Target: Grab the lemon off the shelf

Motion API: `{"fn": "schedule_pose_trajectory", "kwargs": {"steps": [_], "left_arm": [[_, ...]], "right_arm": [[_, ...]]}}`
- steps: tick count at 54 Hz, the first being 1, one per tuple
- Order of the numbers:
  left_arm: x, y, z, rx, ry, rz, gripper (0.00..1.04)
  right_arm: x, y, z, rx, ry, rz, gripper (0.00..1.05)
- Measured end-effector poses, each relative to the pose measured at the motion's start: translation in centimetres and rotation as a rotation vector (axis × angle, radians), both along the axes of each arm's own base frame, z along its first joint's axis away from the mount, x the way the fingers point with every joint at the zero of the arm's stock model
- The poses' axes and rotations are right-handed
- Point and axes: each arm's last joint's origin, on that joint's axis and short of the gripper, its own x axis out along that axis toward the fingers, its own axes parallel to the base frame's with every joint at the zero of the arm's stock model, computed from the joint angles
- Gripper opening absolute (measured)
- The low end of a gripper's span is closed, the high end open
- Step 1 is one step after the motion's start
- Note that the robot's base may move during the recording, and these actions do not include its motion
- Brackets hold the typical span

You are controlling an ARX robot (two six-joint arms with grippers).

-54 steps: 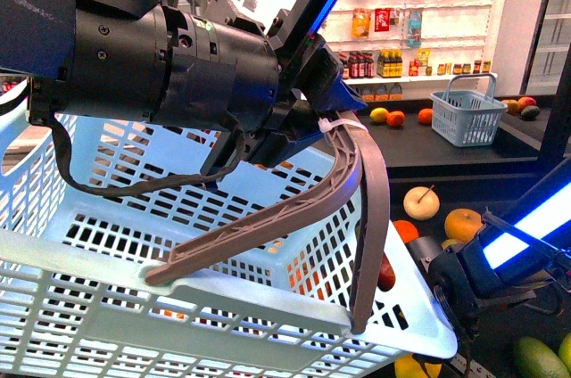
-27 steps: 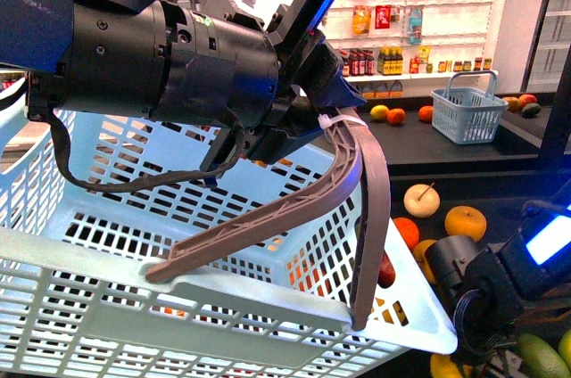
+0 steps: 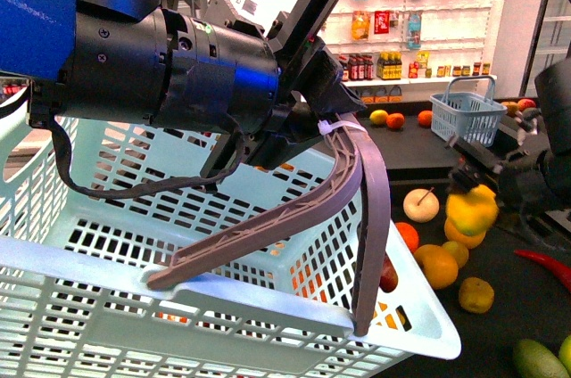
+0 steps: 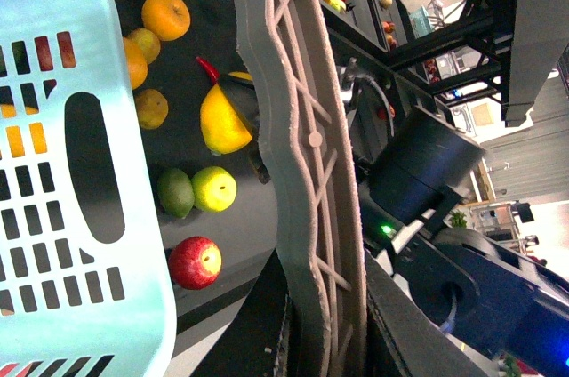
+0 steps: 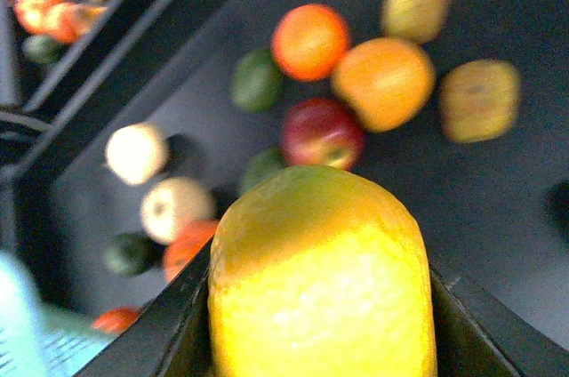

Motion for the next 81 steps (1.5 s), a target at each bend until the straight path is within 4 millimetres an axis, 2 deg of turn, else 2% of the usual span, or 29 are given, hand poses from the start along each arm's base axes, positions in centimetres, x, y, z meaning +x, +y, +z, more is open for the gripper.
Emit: {"fn": "schedule_pose_trajectory", "kwargs": {"steps": [4,12,27,34,39,46,55,59,64,69,72,78,81], "left_arm": [[0.0,0.0,0.0,0.0,0.0,0.0,0.12],[0.0,0.0,0.0,0.0,0.0,0.0,0.12],[0.0,0.0,0.0,0.0,0.0,0.0,0.12],[0.0,0.0,0.0,0.0,0.0,0.0,0.12],[0.0,0.0,0.0,0.0,0.0,0.0,0.12],[0.0,0.0,0.0,0.0,0.001,0.002,0.12],[0.0,0.0,0.0,0.001,0.0,0.0,0.12],[0.0,0.0,0.0,-0.001,0.003,0.001,0.12],[0.0,0.0,0.0,0.001,0.001,0.003,0.12],[0.0,0.0,0.0,0.001,0.0,0.0,0.12],[0.0,0.0,0.0,0.0,0.001,0.0,0.12],[0.0,0.0,0.0,0.0,0.001,0.0,0.12],[0.0,0.0,0.0,0.001,0.001,0.0,0.12]], "right_arm": [[-0.5,1.7,1.4,0.079,-0.032,0.098,0.54],[-1.6,4.6,2.6,0.179,-0.054,0.249,0.54],[-3.1,8.4,1.5,0.193,-0.013,0.397,0.53],[-3.3,8.9,1.4,0.18,-0.025,0.448,0.75],[-3.3,8.8,1.4,0.181,-0.038,0.457,0.87],[-3.1,8.1,1.5,0.171,-0.055,0.452,1.04],[-2.4,5.7,2.0,0.129,-0.136,0.394,1.02],[-1.7,3.5,2.5,0.057,-0.191,0.323,1.02],[-0.3,0.6,2.0,-0.058,-0.189,0.207,1.02],[1.1,-2.3,-0.2,-0.141,-0.107,0.112,1.02],[1.8,-3.8,-3.2,-0.174,0.008,0.044,1.02],[2.3,-4.7,-8.7,-0.156,0.206,0.007,1.02],[2.4,-4.7,-10.7,-0.135,0.272,-0.003,1.02]]}}
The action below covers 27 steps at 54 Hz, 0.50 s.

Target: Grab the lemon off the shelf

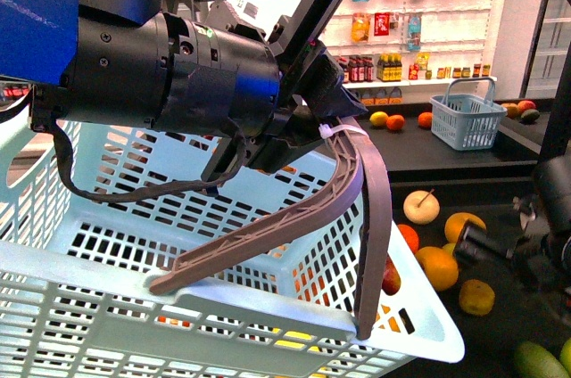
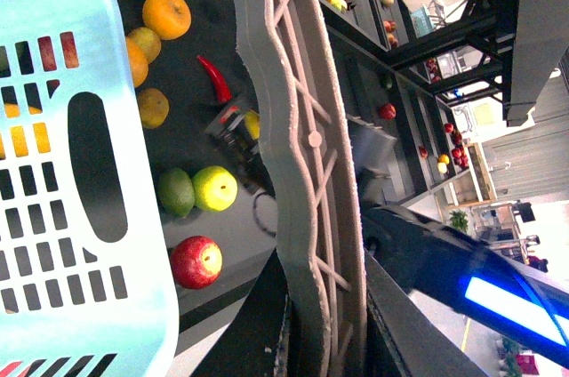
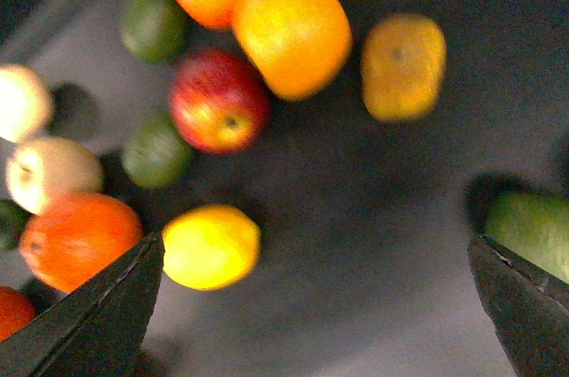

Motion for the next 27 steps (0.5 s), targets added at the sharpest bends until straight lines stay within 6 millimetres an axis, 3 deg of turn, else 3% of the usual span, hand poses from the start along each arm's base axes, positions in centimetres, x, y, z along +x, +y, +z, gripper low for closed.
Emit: {"fn": "schedule_pose_trajectory", "kwargs": {"steps": [3,7,15,21,27], "left_arm": [[0.0,0.0,0.0,-0.001,0.001,-0.001,0.12],[0.0,0.0,0.0,-0.001,0.001,0.0,0.12],[0.0,0.0,0.0,0.001,-0.001,0.001,0.12],[0.0,0.0,0.0,0.0,0.0,0.0,0.12],[0.0,0.0,0.0,0.0,0.001,0.0,0.12]], "right_arm": [[0.2,0.3,-2.1,0.034,0.069,-0.027,1.02],[0.7,0.8,-3.3,0.048,0.095,-0.039,1.02],[2.1,1.8,-3.3,-0.004,0.021,0.001,1.02],[3.1,2.7,-2.9,-0.078,-0.109,0.152,1.02],[2.6,2.6,-3.2,-0.173,-0.219,0.429,1.02]]}}
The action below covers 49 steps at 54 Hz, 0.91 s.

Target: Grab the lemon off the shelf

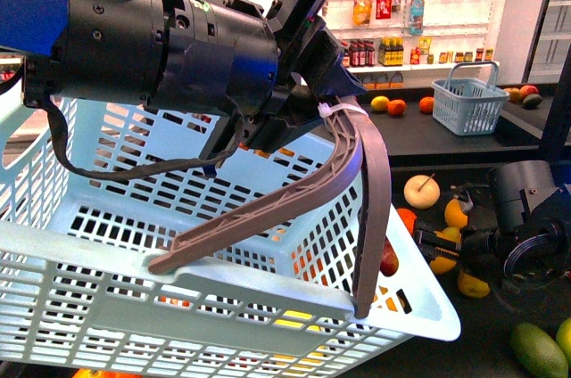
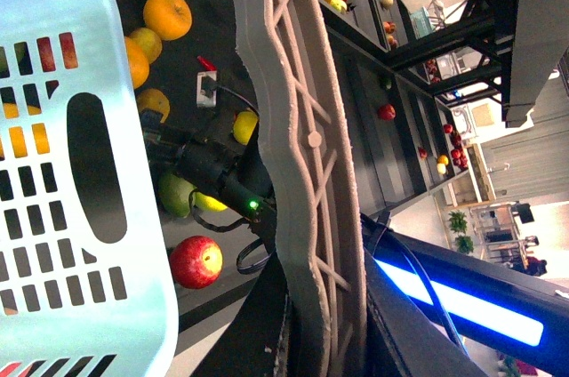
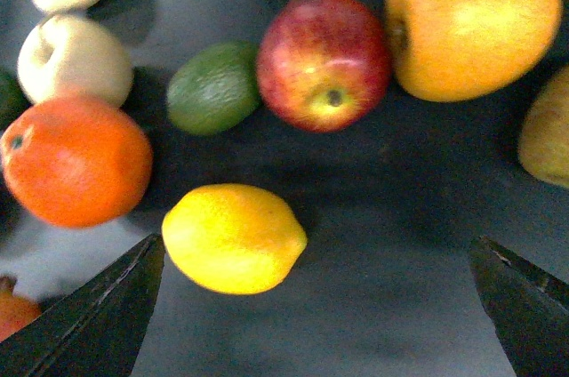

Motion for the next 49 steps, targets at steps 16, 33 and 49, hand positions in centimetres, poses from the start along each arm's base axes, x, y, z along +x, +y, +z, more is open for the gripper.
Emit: {"fn": "schedule_pose_trajectory", "kwargs": {"steps": [16,33,49], "left_arm": [[0.0,0.0,0.0,0.0,0.0,0.0,0.12],[0.0,0.0,0.0,0.0,0.0,0.0,0.12],[0.0,0.0,0.0,0.0,0.0,0.0,0.12]], "right_arm": [[-2.7,-4.1,-1.6,-0.151,-0.043,0.587,1.02],[-1.0,-3.0,-0.6,-0.446,-0.311,1.108,1.02],[0.9,1.4,-5.0,-0.614,-0.418,1.336,1.02]]}}
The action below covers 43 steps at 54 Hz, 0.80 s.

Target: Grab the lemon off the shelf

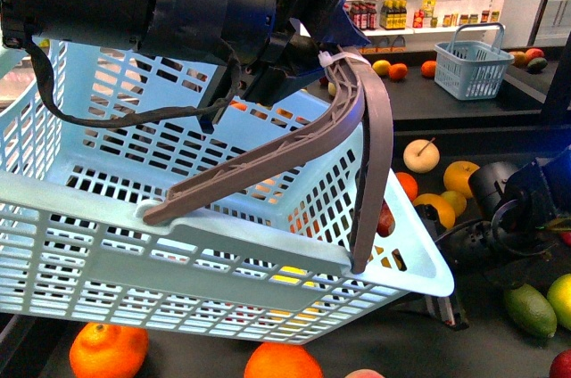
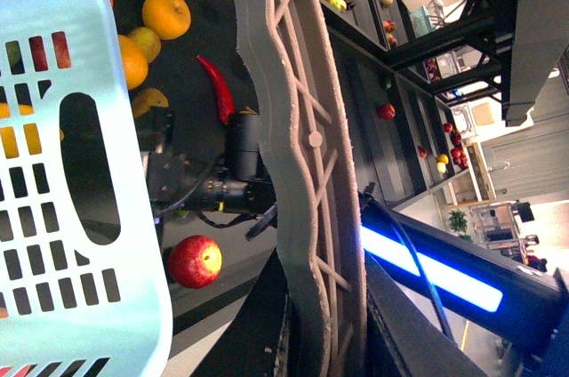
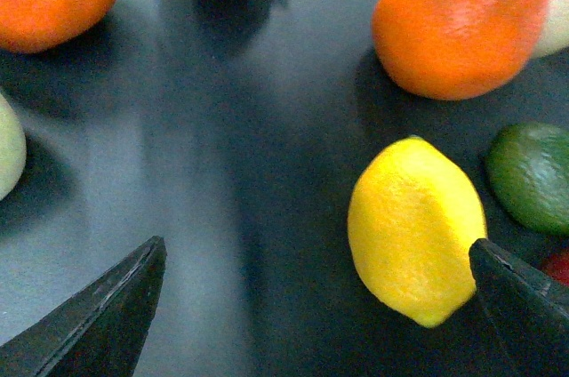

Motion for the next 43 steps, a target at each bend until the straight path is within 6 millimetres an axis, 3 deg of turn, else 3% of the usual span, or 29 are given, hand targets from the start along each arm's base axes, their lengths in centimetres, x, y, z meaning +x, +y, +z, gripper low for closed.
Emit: {"fn": "schedule_pose_trajectory", "kwargs": {"steps": [17,43], "left_arm": [[0.0,0.0,0.0,0.0,0.0,0.0,0.12],[0.0,0.0,0.0,0.0,0.0,-0.001,0.12]], "right_arm": [[3.1,0.8,-2.5,-0.008,-0.098,0.003,1.02],[5.8,0.5,-4.7,-0.038,-0.052,-0.089,1.02]]}}
